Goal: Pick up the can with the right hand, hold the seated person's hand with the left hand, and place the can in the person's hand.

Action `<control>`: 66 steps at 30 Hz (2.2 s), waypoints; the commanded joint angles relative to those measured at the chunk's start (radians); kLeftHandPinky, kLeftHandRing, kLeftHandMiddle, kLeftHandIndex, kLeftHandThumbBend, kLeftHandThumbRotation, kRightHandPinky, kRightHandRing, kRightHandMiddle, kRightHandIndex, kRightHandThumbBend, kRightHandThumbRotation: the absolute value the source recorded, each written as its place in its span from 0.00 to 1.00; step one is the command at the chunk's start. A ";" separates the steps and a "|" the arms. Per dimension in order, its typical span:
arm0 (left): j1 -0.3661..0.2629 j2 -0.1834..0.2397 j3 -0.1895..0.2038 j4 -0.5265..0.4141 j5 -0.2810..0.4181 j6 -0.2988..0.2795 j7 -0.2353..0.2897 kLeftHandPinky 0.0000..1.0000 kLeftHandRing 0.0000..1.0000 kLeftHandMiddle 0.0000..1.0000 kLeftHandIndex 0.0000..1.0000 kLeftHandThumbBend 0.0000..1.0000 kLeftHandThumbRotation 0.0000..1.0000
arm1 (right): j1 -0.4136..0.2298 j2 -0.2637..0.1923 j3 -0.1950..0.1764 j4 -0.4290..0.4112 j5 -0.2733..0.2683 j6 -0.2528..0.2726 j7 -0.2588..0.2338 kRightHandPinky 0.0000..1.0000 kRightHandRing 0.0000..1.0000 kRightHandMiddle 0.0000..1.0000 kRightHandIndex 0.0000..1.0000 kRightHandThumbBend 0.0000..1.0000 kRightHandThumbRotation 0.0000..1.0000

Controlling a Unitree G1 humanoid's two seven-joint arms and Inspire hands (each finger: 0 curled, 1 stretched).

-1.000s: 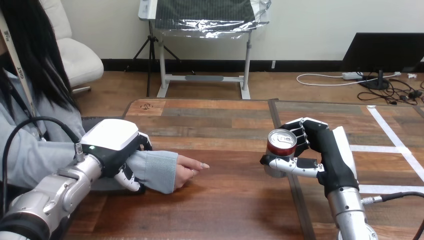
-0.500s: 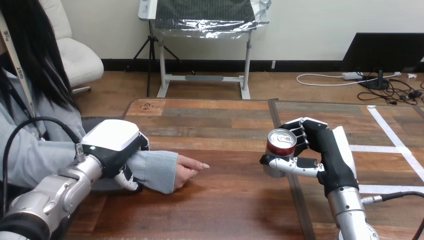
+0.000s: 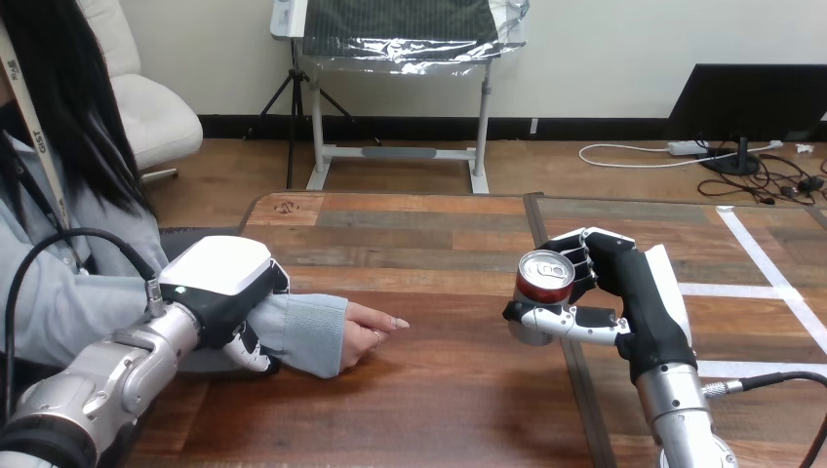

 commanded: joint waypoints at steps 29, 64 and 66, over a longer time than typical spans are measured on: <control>-0.005 0.016 0.012 -0.055 -0.067 -0.066 0.025 0.24 0.30 0.38 0.42 0.88 0.05 | -0.118 0.010 -0.017 -0.059 0.035 -0.039 0.043 0.38 0.44 0.50 0.50 0.81 0.00; 0.119 0.053 0.121 -0.438 -0.180 -0.002 -0.128 0.22 0.29 0.36 0.41 0.92 0.00 | -0.149 0.044 0.013 -0.053 -0.006 -0.019 0.027 0.38 0.43 0.50 0.50 0.82 0.00; 0.123 0.053 0.125 -0.449 -0.182 -0.003 -0.132 0.22 0.29 0.36 0.41 0.92 0.00 | -0.150 0.046 0.015 -0.054 -0.009 -0.018 0.023 0.38 0.43 0.50 0.50 0.82 0.00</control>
